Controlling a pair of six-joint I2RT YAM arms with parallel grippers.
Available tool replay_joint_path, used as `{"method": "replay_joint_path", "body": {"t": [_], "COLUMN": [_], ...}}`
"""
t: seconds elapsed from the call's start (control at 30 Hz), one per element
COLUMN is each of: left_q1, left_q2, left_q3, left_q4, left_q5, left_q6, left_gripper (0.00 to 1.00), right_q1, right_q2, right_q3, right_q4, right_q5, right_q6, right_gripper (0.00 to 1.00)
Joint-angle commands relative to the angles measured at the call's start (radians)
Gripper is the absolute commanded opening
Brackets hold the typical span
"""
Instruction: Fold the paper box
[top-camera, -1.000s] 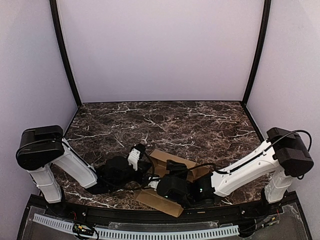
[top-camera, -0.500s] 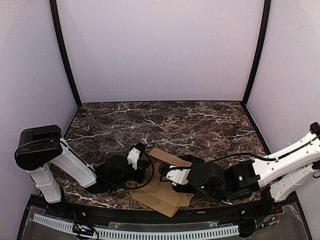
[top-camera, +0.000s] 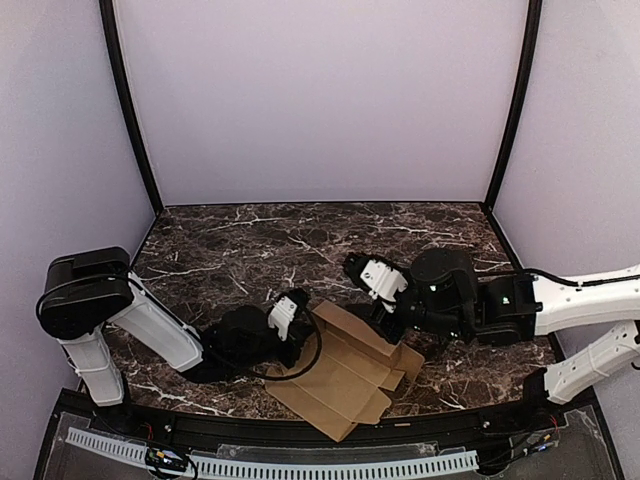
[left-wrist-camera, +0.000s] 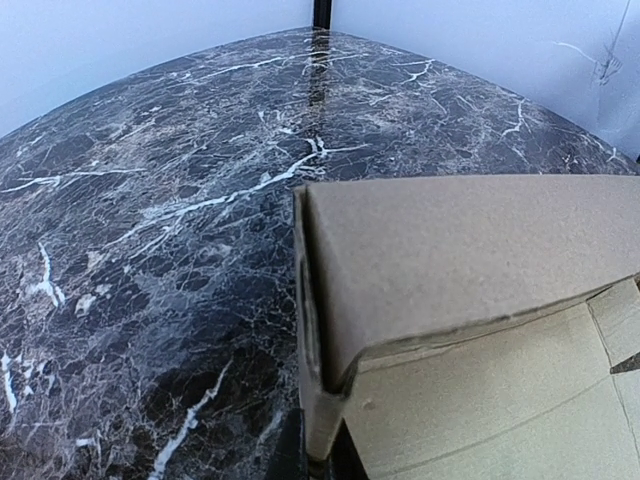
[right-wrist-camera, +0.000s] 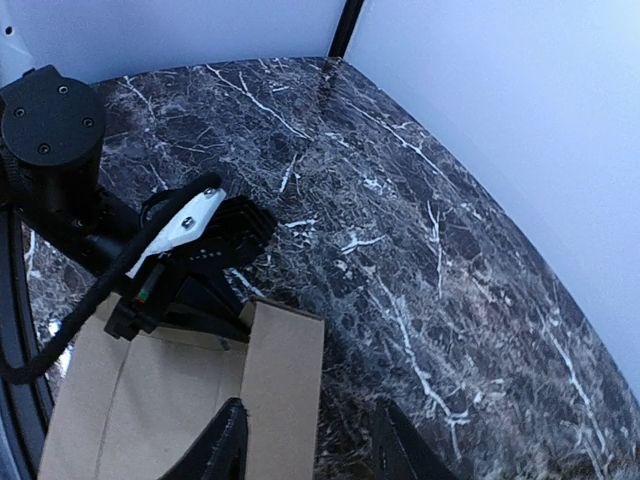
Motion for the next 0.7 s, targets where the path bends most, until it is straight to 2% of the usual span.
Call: {"method": "replay_joint_path", "body": {"t": [0.0, 0.2, 0.37, 0.67], "left_q1": [0.000, 0.000, 0.001, 0.001], "left_q2": [0.034, 0.073, 0.091, 0.106], "left_q3": [0.035, 0.078, 0.098, 0.121], "left_q4": [-0.026, -0.052, -0.058, -0.074], "left_q5": [0.054, 0.060, 0.047, 0.039], "left_q6": [0.038, 0.050, 0.046, 0.034], "left_gripper": [0.01, 0.01, 0.01, 0.01], "right_q1": [-0.130, -0.223, -0.276, -0.312], "right_q2": [0.031, 0.133, 0.195, 0.302], "right_q3": [0.029, 0.035, 0.020, 0.007], "right_q4": [0.034, 0.130, 0.226, 0.314], "right_q5": [-0.248, -0.400, -0.471, -0.508], "right_q6": [0.074, 0.124, 0.196, 0.254], "right_gripper": [0.34, 0.00, 0.00, 0.00]}}
